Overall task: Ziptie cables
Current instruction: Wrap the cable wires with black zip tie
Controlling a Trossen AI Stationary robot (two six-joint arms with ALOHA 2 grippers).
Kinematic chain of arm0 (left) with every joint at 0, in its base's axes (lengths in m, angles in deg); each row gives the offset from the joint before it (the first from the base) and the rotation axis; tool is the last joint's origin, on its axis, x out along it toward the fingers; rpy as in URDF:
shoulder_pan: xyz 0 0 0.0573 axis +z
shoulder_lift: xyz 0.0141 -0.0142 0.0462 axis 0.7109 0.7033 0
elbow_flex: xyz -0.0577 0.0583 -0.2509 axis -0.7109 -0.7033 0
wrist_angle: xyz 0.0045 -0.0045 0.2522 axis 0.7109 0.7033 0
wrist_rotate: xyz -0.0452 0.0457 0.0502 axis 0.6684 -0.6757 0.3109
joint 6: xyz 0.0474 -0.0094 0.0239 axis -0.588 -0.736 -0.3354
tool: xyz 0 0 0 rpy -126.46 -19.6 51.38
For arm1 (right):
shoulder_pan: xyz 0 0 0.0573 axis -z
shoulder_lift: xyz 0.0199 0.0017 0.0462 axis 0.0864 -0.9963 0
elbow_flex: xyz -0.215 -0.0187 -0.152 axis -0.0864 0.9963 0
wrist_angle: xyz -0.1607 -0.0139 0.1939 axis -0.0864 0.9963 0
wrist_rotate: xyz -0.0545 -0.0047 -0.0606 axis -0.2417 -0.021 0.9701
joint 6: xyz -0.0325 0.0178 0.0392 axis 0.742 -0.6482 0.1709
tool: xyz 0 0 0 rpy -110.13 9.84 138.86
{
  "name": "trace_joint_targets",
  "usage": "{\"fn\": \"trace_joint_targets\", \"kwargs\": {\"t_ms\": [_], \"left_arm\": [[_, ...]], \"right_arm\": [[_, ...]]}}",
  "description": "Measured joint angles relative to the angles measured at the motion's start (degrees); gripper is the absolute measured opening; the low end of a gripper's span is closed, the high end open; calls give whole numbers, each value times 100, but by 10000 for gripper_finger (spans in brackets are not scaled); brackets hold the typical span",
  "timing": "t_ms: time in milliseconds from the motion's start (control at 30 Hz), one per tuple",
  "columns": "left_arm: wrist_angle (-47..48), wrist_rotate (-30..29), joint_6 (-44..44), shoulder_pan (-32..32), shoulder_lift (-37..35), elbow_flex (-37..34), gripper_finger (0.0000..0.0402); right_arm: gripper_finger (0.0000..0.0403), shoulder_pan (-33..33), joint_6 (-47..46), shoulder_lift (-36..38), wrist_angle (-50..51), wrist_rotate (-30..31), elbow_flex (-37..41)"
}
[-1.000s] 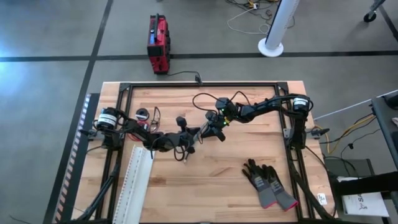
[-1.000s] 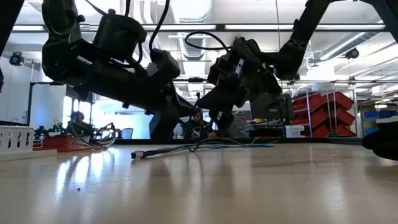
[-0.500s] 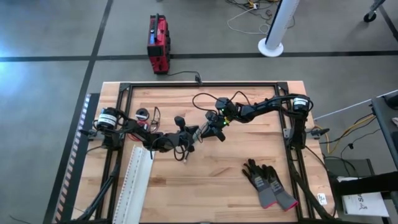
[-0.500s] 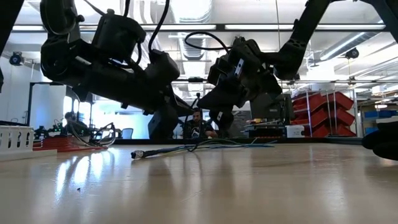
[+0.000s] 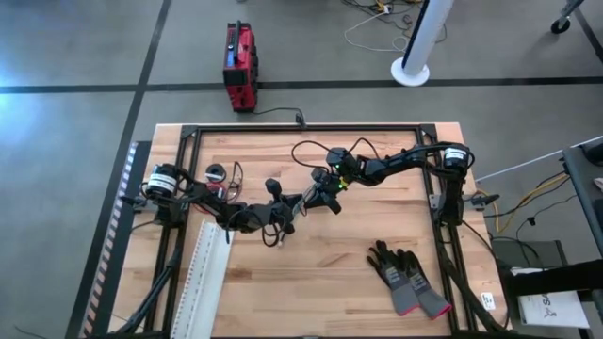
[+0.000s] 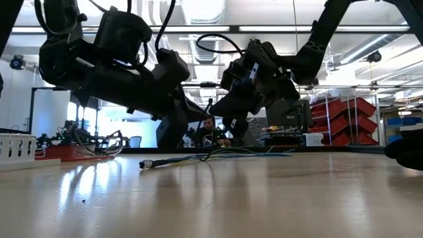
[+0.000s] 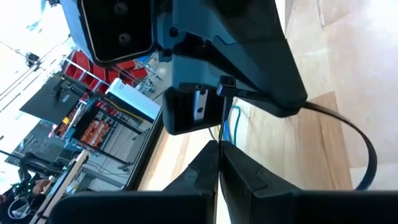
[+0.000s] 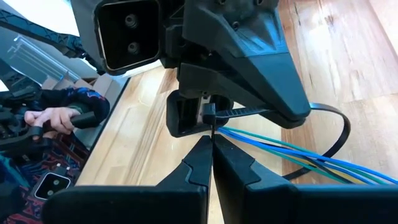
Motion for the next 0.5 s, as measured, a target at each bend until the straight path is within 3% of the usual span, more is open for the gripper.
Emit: {"fn": "trace_joint_targets", "kwargs": {"t_ms": [500], "left_arm": [[-66,0,-101,-2,0,0,0]], "right_arm": [[0,0,-50,0,2,0,0]]}}
